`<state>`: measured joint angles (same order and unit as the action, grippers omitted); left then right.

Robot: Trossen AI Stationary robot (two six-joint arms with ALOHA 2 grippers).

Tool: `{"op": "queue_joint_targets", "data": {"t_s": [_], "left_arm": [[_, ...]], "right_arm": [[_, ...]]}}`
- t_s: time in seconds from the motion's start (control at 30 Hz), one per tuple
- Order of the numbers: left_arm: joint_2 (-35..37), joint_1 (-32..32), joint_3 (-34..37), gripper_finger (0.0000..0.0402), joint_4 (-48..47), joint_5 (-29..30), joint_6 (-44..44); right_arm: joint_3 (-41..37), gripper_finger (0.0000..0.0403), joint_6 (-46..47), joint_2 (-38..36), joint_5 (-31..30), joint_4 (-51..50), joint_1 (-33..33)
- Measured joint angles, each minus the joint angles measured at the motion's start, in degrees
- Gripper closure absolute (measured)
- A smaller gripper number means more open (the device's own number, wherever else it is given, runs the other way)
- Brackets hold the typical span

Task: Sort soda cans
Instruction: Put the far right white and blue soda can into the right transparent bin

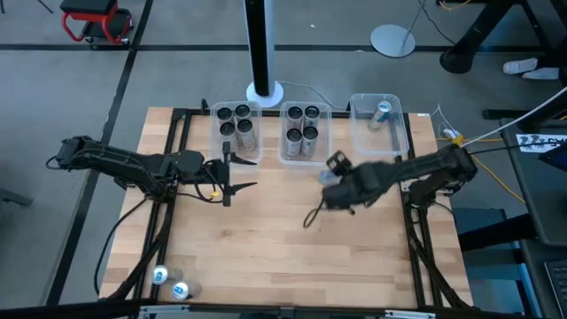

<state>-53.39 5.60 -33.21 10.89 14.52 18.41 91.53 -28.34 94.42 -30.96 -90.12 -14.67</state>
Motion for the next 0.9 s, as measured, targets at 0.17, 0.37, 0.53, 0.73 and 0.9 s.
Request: {"op": "queue_joint_targets", "data": {"t_s": [0.17,0.37,0.53,0.73,0.9], "left_arm": [[0.0,0.01,0.0,0.015,-0.3,0.0,-0.28],[0.0,0.0,0.0,0.015,-0.36,0.0,-0.21],[0.0,-0.02,0.0,0.015,-0.38,0.0,-0.25],[0.0,-0.02,0.0,0.015,-0.36,0.0,-1.06],[0.0,-0.02,0.0,0.015,-0.35,0.0,-1.22]], "right_arm": [[0.02,0.0171,-9.06,-4.63,-2.36,-0.17,8.49],[0.04,0.0171,-17.21,-8.4,-9.57,-0.19,17.29],[0.04,0.0171,-22.84,-10.58,-10.56,0.09,22.61],[0.04,0.0171,-29.15,-10.46,-15.62,0.04,32.7],[-0.71,0.0171,-33.7,-9.25,-16.16,-0.05,40.55]]}}
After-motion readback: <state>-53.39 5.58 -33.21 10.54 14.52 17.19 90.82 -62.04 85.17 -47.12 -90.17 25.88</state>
